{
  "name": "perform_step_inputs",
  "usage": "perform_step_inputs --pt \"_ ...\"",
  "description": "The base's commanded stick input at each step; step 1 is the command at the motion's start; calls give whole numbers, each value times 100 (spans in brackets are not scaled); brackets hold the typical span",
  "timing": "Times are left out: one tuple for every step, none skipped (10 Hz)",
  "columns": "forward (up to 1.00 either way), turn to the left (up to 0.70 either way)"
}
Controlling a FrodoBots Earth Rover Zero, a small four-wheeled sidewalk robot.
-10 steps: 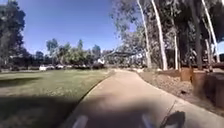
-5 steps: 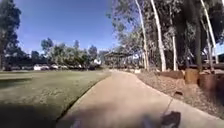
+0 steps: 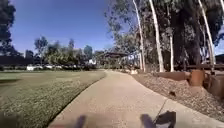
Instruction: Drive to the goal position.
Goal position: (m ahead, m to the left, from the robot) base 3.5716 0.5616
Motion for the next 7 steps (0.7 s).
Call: perform_step_inputs --pt "100 0" --pt "100 0" --pt "100 0" --pt "100 0" --pt "100 0" --pt "100 0" --pt "100 0"
